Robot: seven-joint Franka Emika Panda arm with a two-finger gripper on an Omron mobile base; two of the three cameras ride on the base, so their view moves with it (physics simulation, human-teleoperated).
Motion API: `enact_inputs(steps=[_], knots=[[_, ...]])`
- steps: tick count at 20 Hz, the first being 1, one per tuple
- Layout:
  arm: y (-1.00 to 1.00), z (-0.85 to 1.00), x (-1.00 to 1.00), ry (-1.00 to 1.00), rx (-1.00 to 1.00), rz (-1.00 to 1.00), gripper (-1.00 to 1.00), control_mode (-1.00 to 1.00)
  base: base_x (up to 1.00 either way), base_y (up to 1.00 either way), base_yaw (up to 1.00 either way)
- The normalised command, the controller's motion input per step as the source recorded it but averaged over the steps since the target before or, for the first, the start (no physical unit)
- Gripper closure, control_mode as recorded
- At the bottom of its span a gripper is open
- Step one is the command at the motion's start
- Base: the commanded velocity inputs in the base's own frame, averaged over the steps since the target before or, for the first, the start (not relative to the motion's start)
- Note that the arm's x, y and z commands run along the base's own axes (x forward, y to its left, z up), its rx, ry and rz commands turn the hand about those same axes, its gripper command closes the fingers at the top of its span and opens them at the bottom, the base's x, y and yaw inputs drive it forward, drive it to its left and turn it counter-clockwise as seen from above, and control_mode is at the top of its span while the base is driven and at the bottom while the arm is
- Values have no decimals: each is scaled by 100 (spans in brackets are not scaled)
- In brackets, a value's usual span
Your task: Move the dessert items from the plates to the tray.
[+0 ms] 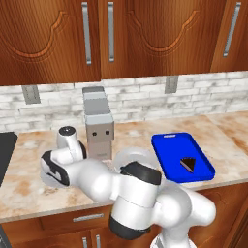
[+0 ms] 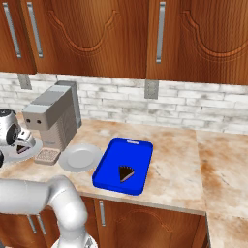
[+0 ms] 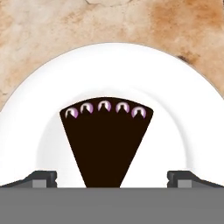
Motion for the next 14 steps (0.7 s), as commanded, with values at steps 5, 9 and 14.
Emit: enact_inputs(steps=[5, 9, 14], knots=[[9, -6, 17, 0, 0, 0, -100, -100, 0, 0, 0], [10, -13, 10, 0, 0, 0, -100, -100, 0, 0, 0], [2, -17, 9, 0, 0, 0, -100, -100, 0, 0, 0]])
